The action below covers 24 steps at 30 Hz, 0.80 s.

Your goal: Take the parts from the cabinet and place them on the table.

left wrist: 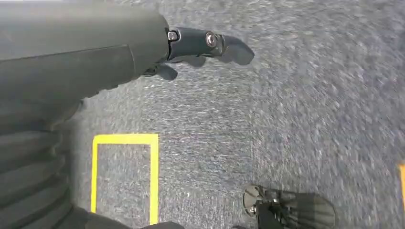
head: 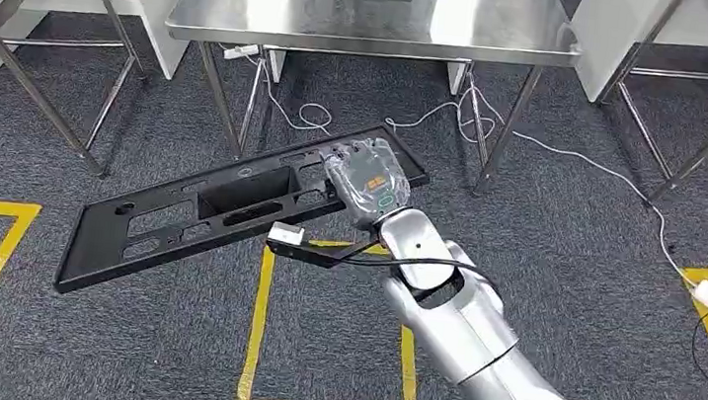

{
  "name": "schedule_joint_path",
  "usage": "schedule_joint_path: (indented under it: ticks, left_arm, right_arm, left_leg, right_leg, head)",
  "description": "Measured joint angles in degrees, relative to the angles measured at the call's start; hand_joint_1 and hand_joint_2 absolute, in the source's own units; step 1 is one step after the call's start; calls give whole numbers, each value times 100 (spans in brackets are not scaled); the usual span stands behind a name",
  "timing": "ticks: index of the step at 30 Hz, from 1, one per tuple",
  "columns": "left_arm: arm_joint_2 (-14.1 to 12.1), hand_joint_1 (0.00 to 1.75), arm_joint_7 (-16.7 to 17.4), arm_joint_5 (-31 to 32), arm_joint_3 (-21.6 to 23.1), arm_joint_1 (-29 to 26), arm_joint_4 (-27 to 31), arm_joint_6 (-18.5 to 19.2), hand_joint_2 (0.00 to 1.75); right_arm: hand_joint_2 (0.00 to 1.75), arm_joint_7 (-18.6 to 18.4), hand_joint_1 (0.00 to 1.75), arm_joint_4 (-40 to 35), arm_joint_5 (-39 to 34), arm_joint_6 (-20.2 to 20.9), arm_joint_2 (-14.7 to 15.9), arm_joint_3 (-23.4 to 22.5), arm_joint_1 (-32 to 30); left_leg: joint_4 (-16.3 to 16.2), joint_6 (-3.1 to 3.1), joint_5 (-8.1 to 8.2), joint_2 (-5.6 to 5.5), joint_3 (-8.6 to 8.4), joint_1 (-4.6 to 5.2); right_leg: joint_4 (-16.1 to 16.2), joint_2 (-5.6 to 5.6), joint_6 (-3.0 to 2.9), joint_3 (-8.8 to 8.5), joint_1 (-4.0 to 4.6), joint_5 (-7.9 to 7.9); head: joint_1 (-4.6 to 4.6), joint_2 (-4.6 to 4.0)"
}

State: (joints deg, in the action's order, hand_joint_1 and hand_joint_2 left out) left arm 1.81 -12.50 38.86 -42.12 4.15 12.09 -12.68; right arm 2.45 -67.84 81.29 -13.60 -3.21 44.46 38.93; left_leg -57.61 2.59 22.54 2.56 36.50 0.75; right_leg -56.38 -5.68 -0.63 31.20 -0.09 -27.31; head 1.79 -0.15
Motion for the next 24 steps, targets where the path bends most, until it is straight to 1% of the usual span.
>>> schedule_joint_path:
  ticks: [1,2,3,4,5,6,7,8,9,10,11,12,13,14,15,16,17,18,19,20,21,22,23,24]
  left_arm:
    - [6,0,0,15,-4,-3,0,2,175]
    - [26,0,0,17,-4,6,0,2,175]
    - [28,0,0,24,-4,31,0,7,175]
    - [35,0,0,33,-4,57,0,13,175]
    - [50,0,0,33,-4,65,0,18,175]
    - [59,0,0,39,-4,65,0,17,175]
    - [66,0,0,44,-2,64,0,20,175]
    - [74,0,2,50,-4,60,-2,20,175]
    - [85,0,2,68,-7,61,-2,20,175]
    - [94,0,2,74,-4,64,-2,20,175]
    - [94,0,2,74,-7,64,0,20,175]
    - [87,0,2,74,-11,65,0,17,175]
    - [85,0,0,76,-13,62,0,13,175]
    - [83,0,0,76,-20,56,-2,13,175]
    - [85,0,-2,76,-24,53,-2,13,175]
    - [81,0,-11,76,-28,54,0,17,175]
    - [88,0,-26,76,-28,54,-2,20,175]
    - [85,0,-37,76,-31,56,0,20,175]
    - [79,0,-42,76,-33,60,0,20,175]
    - [77,0,-42,76,-35,60,0,20,175]
    - [77,0,-42,76,-35,58,-2,20,175]
    - [81,0,-42,79,-35,58,-2,20,175]
    - [81,0,-42,81,-35,59,-2,20,175]
    - [79,0,-44,83,-35,61,0,20,175]
  right_arm:
    - [175,-33,175,4,50,-9,-7,-37,0]
    - [175,-41,175,22,85,-26,4,-55,13]
    - [175,-48,175,35,92,-53,29,-68,37]
    - [175,-57,175,53,92,-66,64,-85,31]
    - [175,-63,175,83,96,-70,94,-109,25]
    - [175,-76,175,107,103,-70,111,-114,23]
    - [175,-83,175,127,120,-74,127,-114,22]
    - [175,-85,175,147,140,-79,140,-116,23]
    - [175,-87,175,162,144,-85,147,-129,23]
    - [175,-89,175,173,146,-98,149,-142,24]
    - [175,-96,175,181,146,-118,149,-162,30]
    - [175,-100,175,188,148,-136,140,-164,47]
    - [175,-105,175,194,153,-140,147,-177,53]
    - [175,-114,175,206,159,-146,142,-192,55]
    - [175,-116,175,219,170,-149,147,-194,57]
    - [175,-118,175,223,179,-151,144,-197,63]
    - [175,-120,175,223,179,-155,142,-207,64]
    - [175,-124,175,223,179,-164,138,-216,67]
    - [175,-127,175,225,177,-177,138,-221,67]
    - [175,-133,175,234,175,-181,140,-225,65]
    - [175,-133,175,247,168,-181,142,-238,60]
    - [175,-133,175,265,170,-181,142,-243,58]
    - [175,-133,175,277,170,-181,144,-245,57]
    - [175,-133,175,280,170,-181,142,-247,57]
  left_leg:
    - [176,29,-66,-18,-130,-83]
    - [249,28,-89,-56,-179,-79]
    - [253,57,-103,-93,-185,-88]
    - [253,60,-97,-134,-187,-88]
    - [252,63,-89,-191,-186,-88]
    - [250,55,-84,-238,-186,-88]
    - [249,43,-76,-283,-194,-92]
    - [242,23,-65,-319,-201,-101]
    - [216,-5,-48,-361,-206,-117]
    - [174,-50,-17,-391,-203,-133]
    - [101,-114,27,-414,-177,-123]
    - [21,-175,74,-432,-128,-84]
    - [13,-194,80,-432,-121,-101]
    - [14,-203,75,-434,-117,-123]
    - [25,-233,67,-433,-118,-140]
    - [-7,-260,97,-428,-108,-164]
    - [-105,-291,175,-367,-76,-176]
    - [-385,-322,351,-321,41,-185]
    - [-827,-354,571,-296,250,-192]
    - [-1231,-373,742,-281,453,-195]
    - [-1682,-386,878,-276,699,-196]
    - [-1792,-376,830,-277,789,-195]
    - [-1610,-352,660,-276,728,-195]
    - [-1224,-313,416,-277,547,-191]
  right_leg:
    - [-13,70,12,28,30,-39]
    - [-165,303,8,75,8,-98]
    - [-561,469,-21,272,-9,-260]
    - [-1021,522,-35,519,-30,-427]
    - [-1485,546,-31,789,-52,-584]
    - [-1826,551,9,1008,-66,-648]
    - [-1846,551,71,1076,-87,-587]
    - [-1575,550,161,989,-114,-410]
    - [-1073,549,254,781,-144,-159]
    - [-520,549,330,532,-179,73]
    - [-114,547,357,364,-220,199]
    - [-128,566,284,309,-191,200]
    - [-150,563,214,348,-199,207]
    - [-156,562,174,361,-164,207]
    - [-160,564,136,360,-147,209]
    - [-145,563,91,346,-211,229]
    - [-142,568,74,326,-205,218]
    - [-142,565,27,310,-202,214]
    - [-143,565,11,300,-187,202]
    - [-143,564,1,292,-173,195]
    - [-144,564,-13,288,-156,185]
    - [-145,564,-20,278,-141,179]
    - [-145,566,-28,264,-130,172]
    - [-145,568,-36,243,-114,164]
  head:
    - [-9,0]
    - [-35,0]
    - [-24,0]
    - [-50,0]
    - [-48,0]
    - [-48,0]
    - [-50,0]
    - [-46,0]
    - [-50,0]
    - [-48,0]
    - [-64,0]
    - [-79,0]
    - [-53,0]
    - [-55,0]
    - [-59,0]
    - [-68,0]
    - [-48,0]
    - [-18,0]
    - [-18,0]
    - [-15,0]
    - [-18,0]
    - [-15,0]
    - [-18,0]
    - [-18,0]
